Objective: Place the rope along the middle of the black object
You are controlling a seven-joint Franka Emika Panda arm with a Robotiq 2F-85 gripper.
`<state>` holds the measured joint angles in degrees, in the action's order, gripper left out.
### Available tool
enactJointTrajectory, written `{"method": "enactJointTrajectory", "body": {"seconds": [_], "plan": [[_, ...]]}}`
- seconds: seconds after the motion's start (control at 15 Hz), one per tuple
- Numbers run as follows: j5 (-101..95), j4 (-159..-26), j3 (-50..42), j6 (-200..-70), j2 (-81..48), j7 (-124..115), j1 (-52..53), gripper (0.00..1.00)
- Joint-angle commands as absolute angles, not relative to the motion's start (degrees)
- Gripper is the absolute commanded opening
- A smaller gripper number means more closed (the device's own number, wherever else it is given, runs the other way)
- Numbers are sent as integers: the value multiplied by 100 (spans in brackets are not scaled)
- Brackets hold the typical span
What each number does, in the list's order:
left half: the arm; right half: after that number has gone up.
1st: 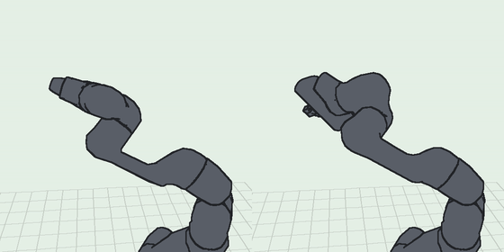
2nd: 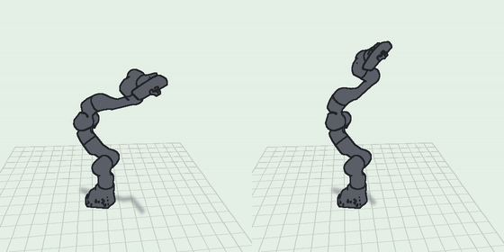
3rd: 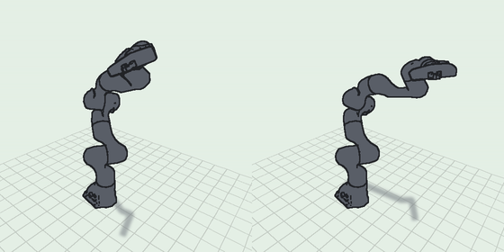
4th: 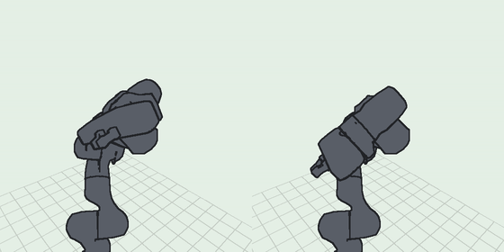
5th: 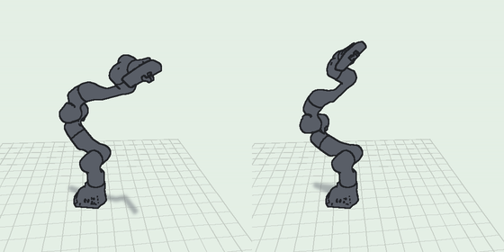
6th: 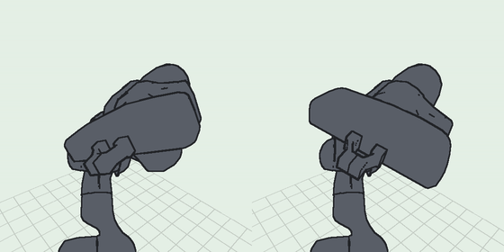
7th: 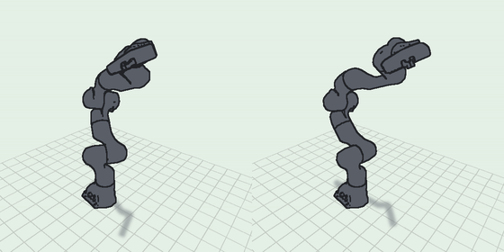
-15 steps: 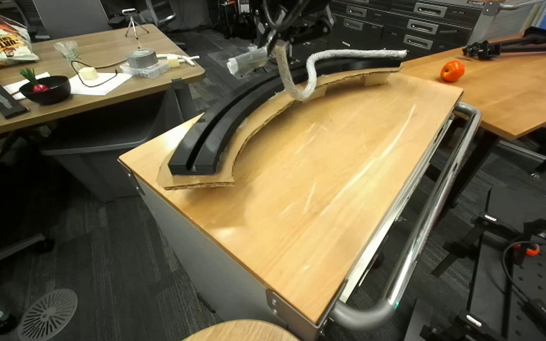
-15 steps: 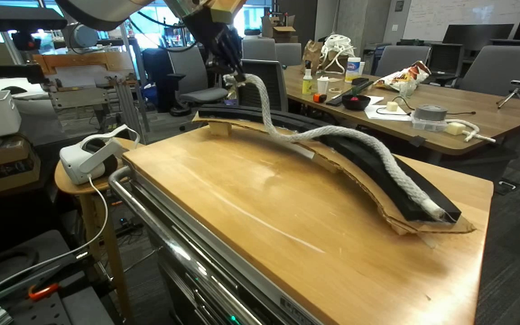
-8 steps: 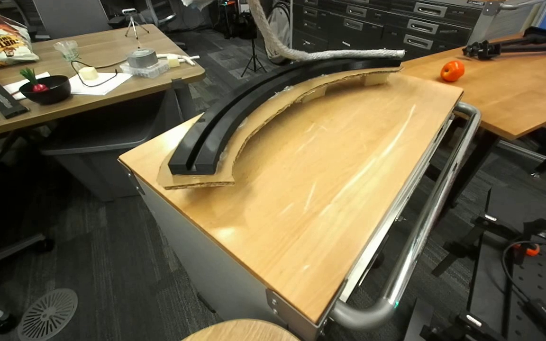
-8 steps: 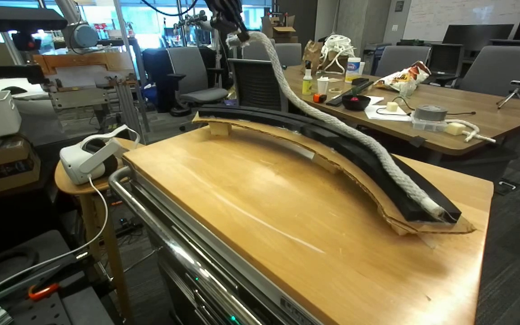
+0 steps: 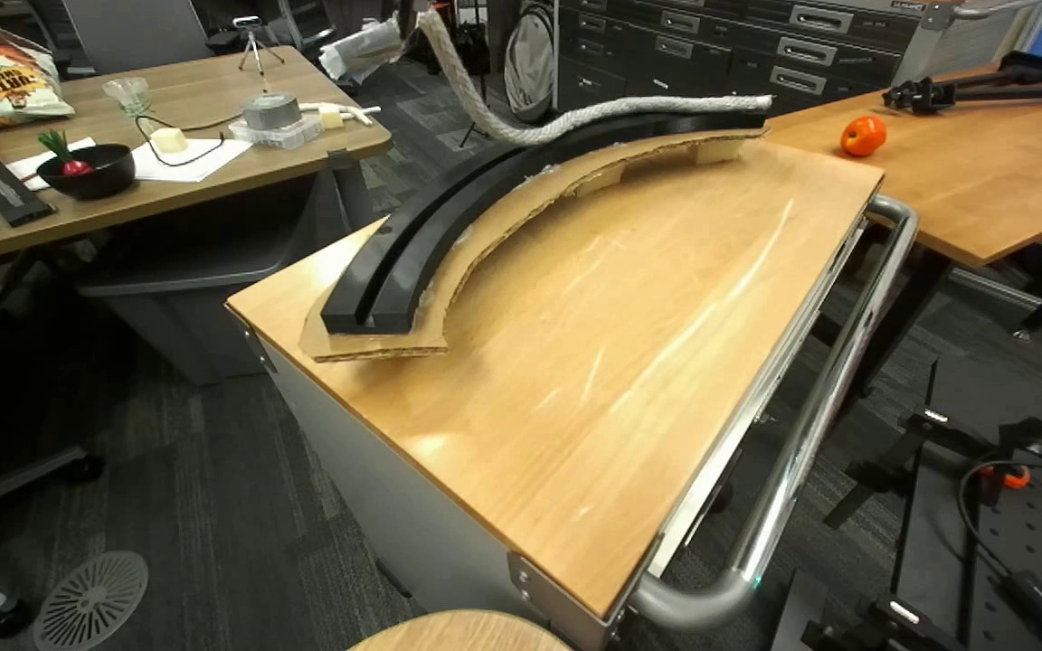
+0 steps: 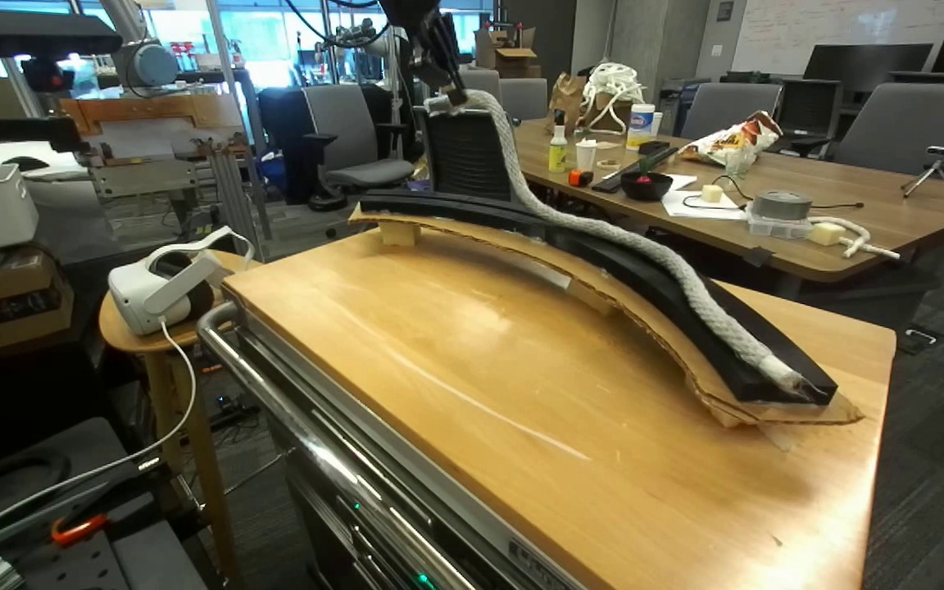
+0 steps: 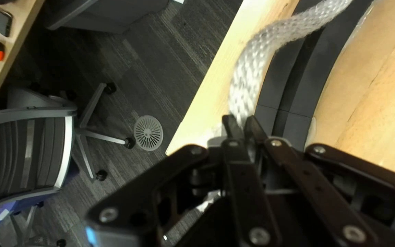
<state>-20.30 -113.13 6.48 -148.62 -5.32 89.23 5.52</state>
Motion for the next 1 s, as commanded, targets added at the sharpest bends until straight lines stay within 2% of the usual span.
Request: {"method": "enactJointTrajectory", "body": {"seconds": [0.0, 0.33, 0.93], "plan": [[-1182, -10631, 806, -14342, -939, 9803, 500, 2], [-279, -10184, 937, -13635, -1163, 10659, 444, 2], [-386, -9640, 912, -12556, -1528, 11740, 454, 3]]}}
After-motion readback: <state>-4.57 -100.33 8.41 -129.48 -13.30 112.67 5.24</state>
